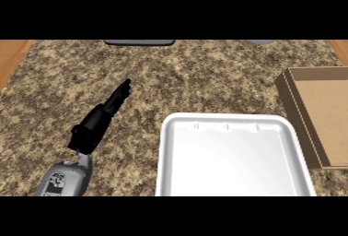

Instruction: Pick the pear from the tray and place it in the cardboard box

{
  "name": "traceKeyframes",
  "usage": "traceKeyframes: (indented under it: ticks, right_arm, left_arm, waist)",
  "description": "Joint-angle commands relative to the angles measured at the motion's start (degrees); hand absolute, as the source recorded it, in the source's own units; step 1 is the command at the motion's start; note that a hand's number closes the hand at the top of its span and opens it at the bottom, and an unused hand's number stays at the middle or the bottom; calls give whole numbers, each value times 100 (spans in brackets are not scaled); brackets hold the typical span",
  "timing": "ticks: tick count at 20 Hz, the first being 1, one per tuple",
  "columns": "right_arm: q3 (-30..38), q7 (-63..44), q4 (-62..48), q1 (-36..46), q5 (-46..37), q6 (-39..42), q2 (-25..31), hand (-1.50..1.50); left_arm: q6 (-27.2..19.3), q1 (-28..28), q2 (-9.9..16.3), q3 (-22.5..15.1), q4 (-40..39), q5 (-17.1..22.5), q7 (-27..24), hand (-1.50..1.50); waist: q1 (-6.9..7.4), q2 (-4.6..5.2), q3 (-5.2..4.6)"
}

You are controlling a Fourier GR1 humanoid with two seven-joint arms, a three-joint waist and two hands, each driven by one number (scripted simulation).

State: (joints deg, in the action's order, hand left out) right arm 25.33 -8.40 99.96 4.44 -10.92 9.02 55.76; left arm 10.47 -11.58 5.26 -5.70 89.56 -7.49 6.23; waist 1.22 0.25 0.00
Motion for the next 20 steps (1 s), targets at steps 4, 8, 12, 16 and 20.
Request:
traceKeyframes:
  ticks: [4,8,12,16,20]
  right_arm:
    - [-1184,466,-1346,1055,-1171,-520,-444,150]
    - [-1549,658,-2160,1485,-1670,-671,-711,150]
    - [-1254,541,-3042,1629,-1065,-284,-1072,-150]
    - [-1312,981,-4000,2109,-1102,-229,-1314,-150]
    - [-958,1447,-4148,2112,-741,0,-1327,-150]
  left_arm:
    - [-24,155,-25,47,-52,-64,-164,0]
    - [139,-33,87,260,-536,51,-554,0]
    - [-12,143,-129,-57,9,-100,-93,0]
    - [159,95,48,167,-250,15,-364,0]
    - [100,-81,-6,227,-306,-13,-271,0]
  waist:
    - [5,0,0]
    - [5,10,-1]
    - [18,-8,4]
    - [-21,0,2]
    - [-102,-18,1]
